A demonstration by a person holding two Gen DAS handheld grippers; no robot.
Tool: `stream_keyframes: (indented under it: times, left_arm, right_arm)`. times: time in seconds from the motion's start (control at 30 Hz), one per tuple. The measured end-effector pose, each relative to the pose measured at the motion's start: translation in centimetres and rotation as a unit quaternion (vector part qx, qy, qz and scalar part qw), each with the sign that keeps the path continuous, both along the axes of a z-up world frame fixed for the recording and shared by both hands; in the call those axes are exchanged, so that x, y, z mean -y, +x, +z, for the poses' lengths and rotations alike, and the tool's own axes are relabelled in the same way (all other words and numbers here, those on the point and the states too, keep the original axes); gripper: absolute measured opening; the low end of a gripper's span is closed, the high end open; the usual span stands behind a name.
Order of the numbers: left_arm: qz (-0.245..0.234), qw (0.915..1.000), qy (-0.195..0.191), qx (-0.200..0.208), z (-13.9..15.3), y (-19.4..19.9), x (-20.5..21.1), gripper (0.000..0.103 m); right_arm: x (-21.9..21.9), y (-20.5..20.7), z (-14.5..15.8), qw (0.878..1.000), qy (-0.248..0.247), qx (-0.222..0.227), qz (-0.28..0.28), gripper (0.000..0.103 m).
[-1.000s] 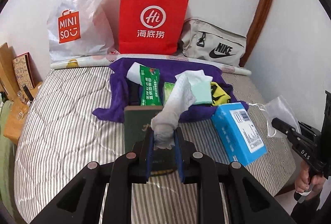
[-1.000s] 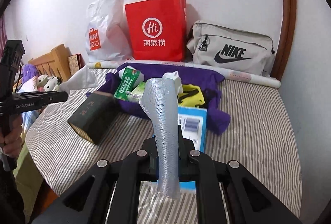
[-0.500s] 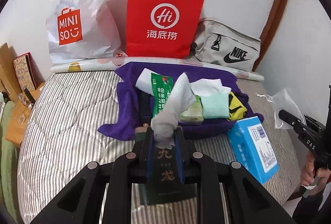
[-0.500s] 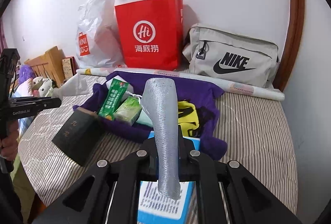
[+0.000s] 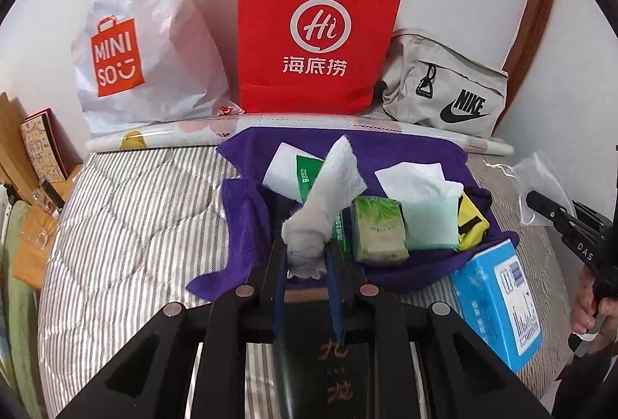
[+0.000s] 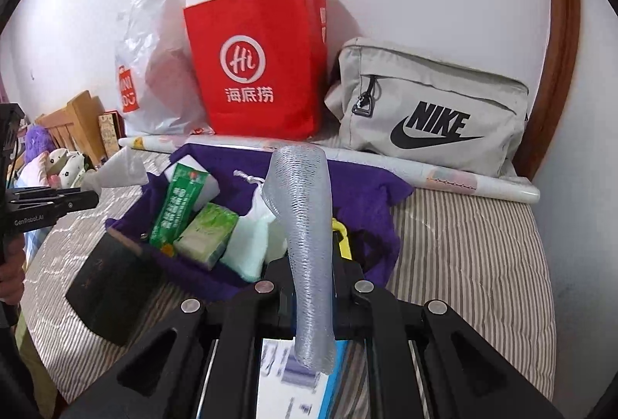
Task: Organize soft objects
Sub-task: 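Carry the sock with the left gripper while the right carries the mesh bag over the towel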
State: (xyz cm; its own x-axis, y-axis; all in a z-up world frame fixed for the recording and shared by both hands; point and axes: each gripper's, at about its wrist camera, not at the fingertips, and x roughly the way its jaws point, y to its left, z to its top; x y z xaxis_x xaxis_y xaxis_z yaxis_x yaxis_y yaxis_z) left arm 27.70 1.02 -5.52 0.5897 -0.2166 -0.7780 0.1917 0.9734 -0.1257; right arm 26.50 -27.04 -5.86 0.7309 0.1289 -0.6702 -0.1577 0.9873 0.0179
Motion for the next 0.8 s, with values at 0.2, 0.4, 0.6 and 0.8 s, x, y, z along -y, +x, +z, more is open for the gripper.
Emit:
stream_keyframes:
  times: [0.2,0.4,0.6,0.8]
  left_arm:
    - [-0.012,0.9998,0.005,-0.012,-1.1,2.2,1.3,0.019]
    - [-0.027,0.9994,0.006,-0.021,-2.0,3.9,2.6,0.019]
    - [-0.039,0.9986,0.004,-0.037,-2.9,5.5,3.7,0.019]
    - [-0.042,0.9978,0.016,-0.048,-3.8,6.8,4.9,0.019]
  right_arm:
    - [0.3,2.4,-1.4,1.0,0.005,-0.017,0.006,0.01]
    - [0.2,4.8,-3.0,0.999,-0.001,-0.038,0.011,0.01]
    - [-0.1,6.2,-3.9,0.998,0.001,-0.053,0.028,0.011]
    - [-0.4,7.9,-5.1,0.997,-0.002,-0.075,0.03,0.011]
